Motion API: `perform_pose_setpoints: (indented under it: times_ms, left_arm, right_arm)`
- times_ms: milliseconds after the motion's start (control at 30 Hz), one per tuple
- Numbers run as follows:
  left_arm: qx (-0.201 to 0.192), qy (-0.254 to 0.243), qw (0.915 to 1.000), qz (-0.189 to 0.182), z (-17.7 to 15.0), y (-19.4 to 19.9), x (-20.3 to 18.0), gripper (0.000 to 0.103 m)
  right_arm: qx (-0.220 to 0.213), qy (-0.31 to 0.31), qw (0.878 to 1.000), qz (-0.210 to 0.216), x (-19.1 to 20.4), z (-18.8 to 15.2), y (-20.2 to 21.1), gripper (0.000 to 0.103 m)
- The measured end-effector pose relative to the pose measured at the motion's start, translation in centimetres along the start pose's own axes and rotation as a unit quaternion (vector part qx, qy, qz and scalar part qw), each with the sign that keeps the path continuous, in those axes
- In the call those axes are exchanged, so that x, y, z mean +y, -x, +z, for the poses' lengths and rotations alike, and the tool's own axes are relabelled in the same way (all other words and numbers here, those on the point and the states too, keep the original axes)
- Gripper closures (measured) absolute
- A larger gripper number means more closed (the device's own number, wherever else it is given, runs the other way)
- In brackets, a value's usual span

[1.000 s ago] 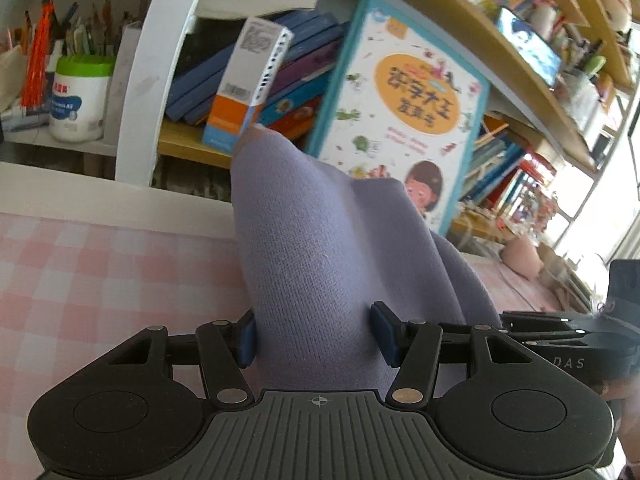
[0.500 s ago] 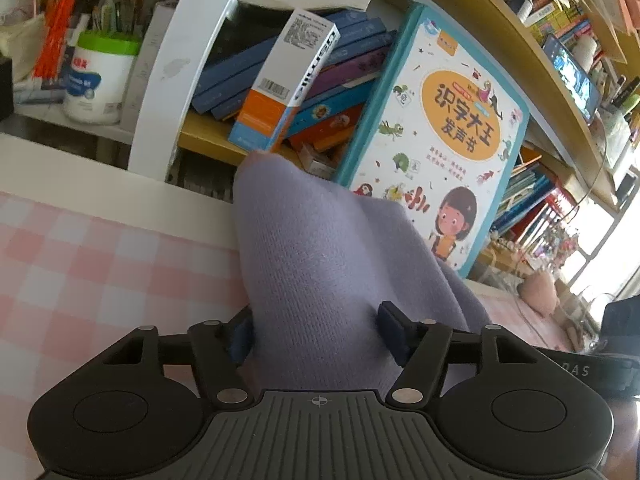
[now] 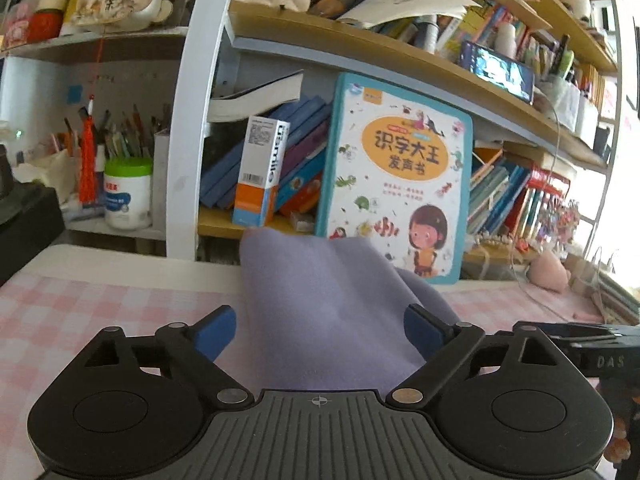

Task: Fold clothes

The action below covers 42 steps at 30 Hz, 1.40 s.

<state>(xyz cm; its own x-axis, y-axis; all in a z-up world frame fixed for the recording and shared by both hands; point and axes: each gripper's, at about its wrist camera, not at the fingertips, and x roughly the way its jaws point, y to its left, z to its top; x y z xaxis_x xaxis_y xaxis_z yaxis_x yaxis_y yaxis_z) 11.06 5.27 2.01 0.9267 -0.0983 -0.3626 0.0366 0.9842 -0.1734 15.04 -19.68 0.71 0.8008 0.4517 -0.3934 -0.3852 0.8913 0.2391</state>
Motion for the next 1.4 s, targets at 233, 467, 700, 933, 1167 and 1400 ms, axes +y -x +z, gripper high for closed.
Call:
perform_pose_setpoints:
  times_ms: [233,467,700,933,1167,1400]
  left_arm:
    - [-0.01,-0.026,0.9994,0.022,-2.0,2.9,-2.6,0.006]
    - [-0.012,-0.052,0.9975,0.046,-3.2,3.7,-3.8,0.003]
    - [-0.005,-0.091,0.994,0.061,-4.4,3.8,-4.7,0.002]
    - [-0.002,-0.09,0.9932,0.074,-4.9,3.7,-4.5,0.002]
    - [0.002,-0.061,0.9925,0.105,-5.0,4.0,-3.3,0.0]
    - [-0.015,-0.07,0.991,0.114,-5.1,4.7,-3.6,0.0]
  right_arm:
    - [-0.015,0.038,0.998,-0.037,2.3,-2.7,3.3,0.012]
    - [-0.025,0.057,0.996,-0.066,3.2,-4.2,4.6,0.006]
    - [-0.043,0.076,0.992,-0.087,3.9,-4.5,5.2,0.002]
    - [-0.049,0.073,0.991,-0.105,3.9,-4.6,5.5,0.001]
    - [-0.037,0.071,0.99,-0.113,3.9,-4.5,5.1,0.001]
    - [-0.017,0.054,0.989,-0.138,3.6,-4.7,5.1,0.001]
